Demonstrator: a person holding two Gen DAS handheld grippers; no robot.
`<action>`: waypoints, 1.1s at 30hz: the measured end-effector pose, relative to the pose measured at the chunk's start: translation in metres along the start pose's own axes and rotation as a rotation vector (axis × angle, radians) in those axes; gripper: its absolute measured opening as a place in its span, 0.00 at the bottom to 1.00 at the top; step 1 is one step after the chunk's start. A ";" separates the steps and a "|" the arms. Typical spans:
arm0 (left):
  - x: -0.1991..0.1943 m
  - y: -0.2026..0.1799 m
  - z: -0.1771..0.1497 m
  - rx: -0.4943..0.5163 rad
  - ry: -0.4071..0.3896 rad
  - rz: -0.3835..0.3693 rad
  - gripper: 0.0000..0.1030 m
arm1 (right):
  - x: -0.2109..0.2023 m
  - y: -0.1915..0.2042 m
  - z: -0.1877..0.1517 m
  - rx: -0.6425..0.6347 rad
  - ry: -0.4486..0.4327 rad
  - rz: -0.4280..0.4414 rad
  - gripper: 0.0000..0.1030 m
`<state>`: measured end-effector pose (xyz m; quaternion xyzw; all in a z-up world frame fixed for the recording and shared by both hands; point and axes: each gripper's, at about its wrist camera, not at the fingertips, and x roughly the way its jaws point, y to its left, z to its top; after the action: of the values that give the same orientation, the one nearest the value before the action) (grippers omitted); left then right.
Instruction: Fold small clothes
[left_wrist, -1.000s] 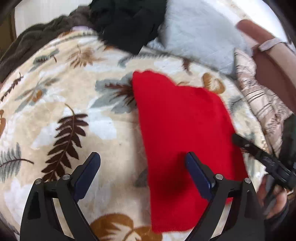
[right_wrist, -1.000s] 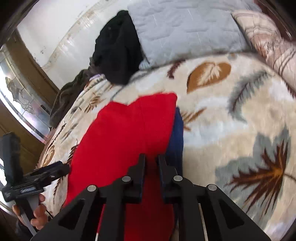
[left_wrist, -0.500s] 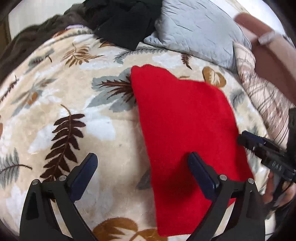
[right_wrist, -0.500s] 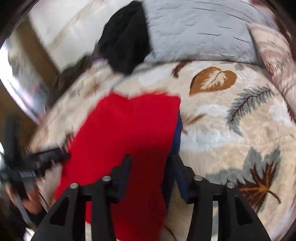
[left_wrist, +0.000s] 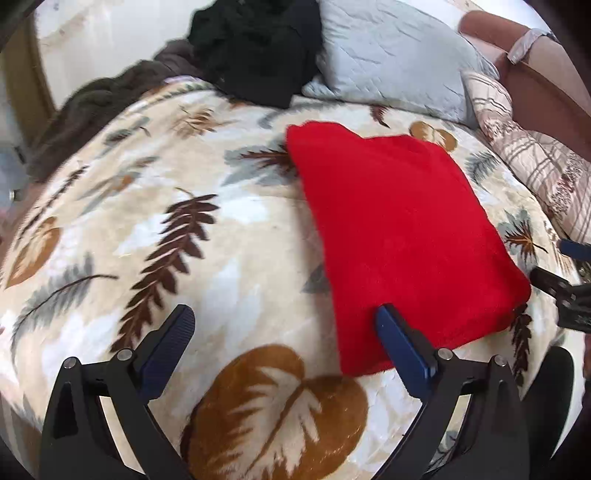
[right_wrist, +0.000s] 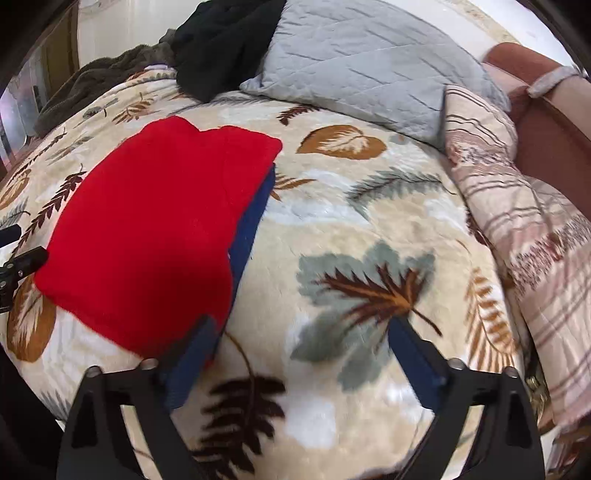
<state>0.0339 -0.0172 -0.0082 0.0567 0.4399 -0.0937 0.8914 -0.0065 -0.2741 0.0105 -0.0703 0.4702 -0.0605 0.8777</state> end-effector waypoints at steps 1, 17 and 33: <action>-0.003 -0.001 -0.002 -0.001 -0.008 0.009 0.96 | -0.004 -0.001 -0.005 0.004 -0.002 -0.005 0.97; -0.037 -0.040 -0.029 0.145 0.001 0.014 0.96 | -0.025 -0.008 -0.025 0.068 -0.034 -0.015 0.98; -0.036 -0.057 -0.036 0.157 0.062 -0.053 0.96 | -0.021 -0.015 -0.028 0.119 -0.017 0.005 0.98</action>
<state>-0.0276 -0.0617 -0.0027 0.1174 0.4598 -0.1497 0.8674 -0.0426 -0.2873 0.0153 -0.0172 0.4585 -0.0855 0.8844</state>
